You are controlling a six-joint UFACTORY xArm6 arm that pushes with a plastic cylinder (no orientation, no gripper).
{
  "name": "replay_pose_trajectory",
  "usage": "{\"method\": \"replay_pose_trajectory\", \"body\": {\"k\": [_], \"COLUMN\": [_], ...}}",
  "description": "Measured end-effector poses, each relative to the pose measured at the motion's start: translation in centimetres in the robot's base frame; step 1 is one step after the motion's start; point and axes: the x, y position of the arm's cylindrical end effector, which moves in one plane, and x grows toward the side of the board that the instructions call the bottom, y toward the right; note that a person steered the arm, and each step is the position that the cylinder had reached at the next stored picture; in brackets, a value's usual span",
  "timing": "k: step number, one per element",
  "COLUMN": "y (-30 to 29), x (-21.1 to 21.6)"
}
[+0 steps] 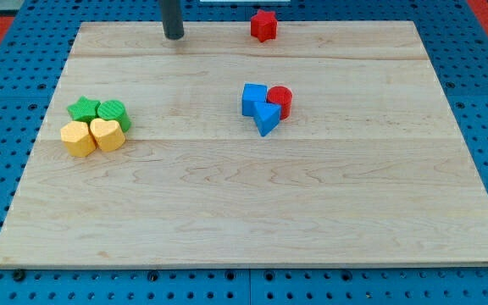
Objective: Move the red star to the left of the blue triangle
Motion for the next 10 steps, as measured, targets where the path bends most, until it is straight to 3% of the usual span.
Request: {"method": "replay_pose_trajectory", "body": {"k": [1, 3, 5, 6, 7, 8, 9, 10], "y": [0.8, 11.2, 19.4, 21.9, 26.1, 29.1, 27.5, 20.8], "x": [-0.6, -0.4, 5.8, 6.7, 6.2, 1.9, -0.6, -0.3]}}
